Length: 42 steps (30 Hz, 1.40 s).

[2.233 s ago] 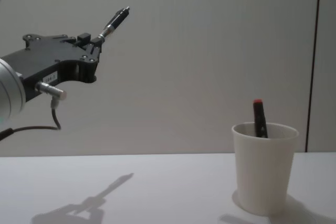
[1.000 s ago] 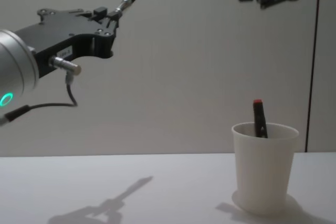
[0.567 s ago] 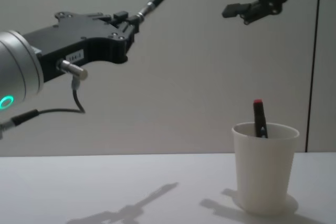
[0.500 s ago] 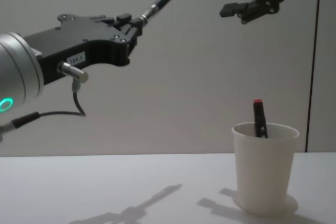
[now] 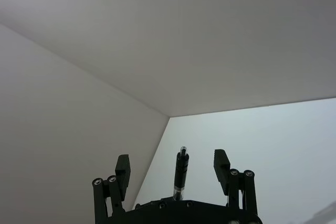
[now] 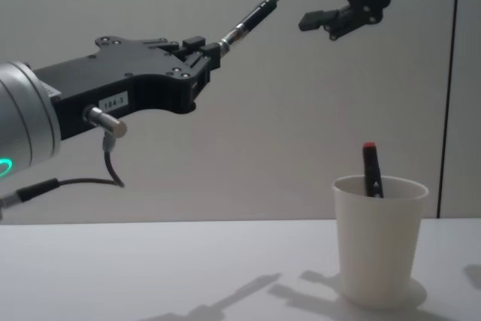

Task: Place the pen into the pen holder.

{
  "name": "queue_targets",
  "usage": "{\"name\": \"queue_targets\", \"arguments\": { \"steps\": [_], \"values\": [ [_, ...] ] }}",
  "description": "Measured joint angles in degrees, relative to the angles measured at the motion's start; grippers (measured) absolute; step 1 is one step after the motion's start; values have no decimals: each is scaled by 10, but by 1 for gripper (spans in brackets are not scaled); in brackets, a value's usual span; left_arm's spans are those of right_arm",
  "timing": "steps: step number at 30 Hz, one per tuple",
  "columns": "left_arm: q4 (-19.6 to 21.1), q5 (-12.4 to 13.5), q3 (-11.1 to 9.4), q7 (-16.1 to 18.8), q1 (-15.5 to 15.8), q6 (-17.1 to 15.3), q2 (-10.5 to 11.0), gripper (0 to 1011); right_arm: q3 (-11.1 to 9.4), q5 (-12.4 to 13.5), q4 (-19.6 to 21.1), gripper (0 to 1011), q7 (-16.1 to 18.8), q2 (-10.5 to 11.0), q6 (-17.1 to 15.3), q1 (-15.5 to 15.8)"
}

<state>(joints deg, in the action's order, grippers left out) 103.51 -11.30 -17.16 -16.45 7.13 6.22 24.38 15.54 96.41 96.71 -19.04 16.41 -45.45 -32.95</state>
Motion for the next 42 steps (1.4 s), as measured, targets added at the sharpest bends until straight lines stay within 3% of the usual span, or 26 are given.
{"name": "queue_targets", "arguments": {
  "steps": [10,20,28,42],
  "values": [
    [1,-4,0,-7,-2,0,2,115,13,44,7,1001,-33,13,-7,4],
    [1,-6,1,-7,-2,6,0,115,25,52,10,1001,-37,22,1,6],
    [1,-9,2,-8,0,10,-1,115,39,35,8,1001,-15,25,21,6],
    [1,-10,3,-9,1,14,-2,115,72,-18,3,1001,58,15,81,7]
  ]
}}
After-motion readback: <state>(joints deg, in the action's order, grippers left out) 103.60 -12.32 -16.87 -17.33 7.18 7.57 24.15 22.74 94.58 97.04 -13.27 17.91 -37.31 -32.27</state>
